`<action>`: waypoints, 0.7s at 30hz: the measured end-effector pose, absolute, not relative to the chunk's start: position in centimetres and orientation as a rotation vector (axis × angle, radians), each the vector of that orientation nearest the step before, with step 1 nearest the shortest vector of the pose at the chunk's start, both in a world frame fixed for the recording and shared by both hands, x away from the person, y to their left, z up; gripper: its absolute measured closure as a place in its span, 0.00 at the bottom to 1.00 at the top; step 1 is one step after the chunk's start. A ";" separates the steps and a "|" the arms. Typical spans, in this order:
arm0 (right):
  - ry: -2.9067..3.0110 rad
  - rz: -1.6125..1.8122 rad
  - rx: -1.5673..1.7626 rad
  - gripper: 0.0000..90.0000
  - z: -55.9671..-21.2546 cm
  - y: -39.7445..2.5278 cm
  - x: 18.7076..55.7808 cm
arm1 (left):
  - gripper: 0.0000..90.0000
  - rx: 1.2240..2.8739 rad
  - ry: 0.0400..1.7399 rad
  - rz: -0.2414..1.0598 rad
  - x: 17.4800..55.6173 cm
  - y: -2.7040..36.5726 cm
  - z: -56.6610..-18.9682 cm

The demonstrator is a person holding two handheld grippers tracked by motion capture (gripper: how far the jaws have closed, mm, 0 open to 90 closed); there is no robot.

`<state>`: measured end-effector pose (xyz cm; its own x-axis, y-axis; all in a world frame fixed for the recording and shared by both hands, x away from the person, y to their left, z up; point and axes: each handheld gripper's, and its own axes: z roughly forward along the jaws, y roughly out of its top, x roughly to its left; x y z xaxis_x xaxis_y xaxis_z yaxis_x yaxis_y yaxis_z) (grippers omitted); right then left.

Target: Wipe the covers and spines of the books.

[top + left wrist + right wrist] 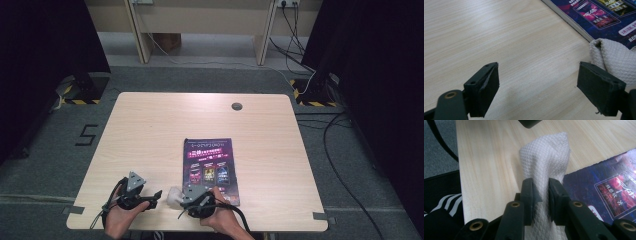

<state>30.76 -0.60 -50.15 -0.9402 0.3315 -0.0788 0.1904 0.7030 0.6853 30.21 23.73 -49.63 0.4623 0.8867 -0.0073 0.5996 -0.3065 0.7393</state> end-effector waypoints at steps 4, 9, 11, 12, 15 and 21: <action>2.725 1.058 0.424 0.84 -50.1 -0.8 31.0 | 0.19 2.023 1.239 0.539 30.2 23.9 -49.6; 2.712 1.042 0.435 0.84 -50.1 -1.4 31.5 | 0.19 2.021 1.241 0.542 30.2 23.9 -49.6; 2.704 1.031 0.457 0.84 -50.0 -1.7 31.6 | 0.19 2.025 1.238 0.540 30.2 23.9 -49.6; 2.706 1.035 0.465 0.84 -50.0 -1.8 31.7 | 0.19 2.027 1.238 0.541 30.2 23.8 -49.6; 2.701 1.029 0.465 0.84 -50.0 -1.6 31.5 | 0.19 2.021 1.242 0.540 30.3 23.8 -49.6; 2.714 1.045 0.414 0.84 -50.1 -0.7 30.8 | 0.19 2.022 1.244 0.541 30.3 23.8 -49.6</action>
<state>30.75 -0.67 -50.07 -0.9399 0.3299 -0.0878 0.1857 0.7100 0.6793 30.27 23.84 -49.64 0.4536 0.8912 -0.0069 0.6023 -0.3008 0.7395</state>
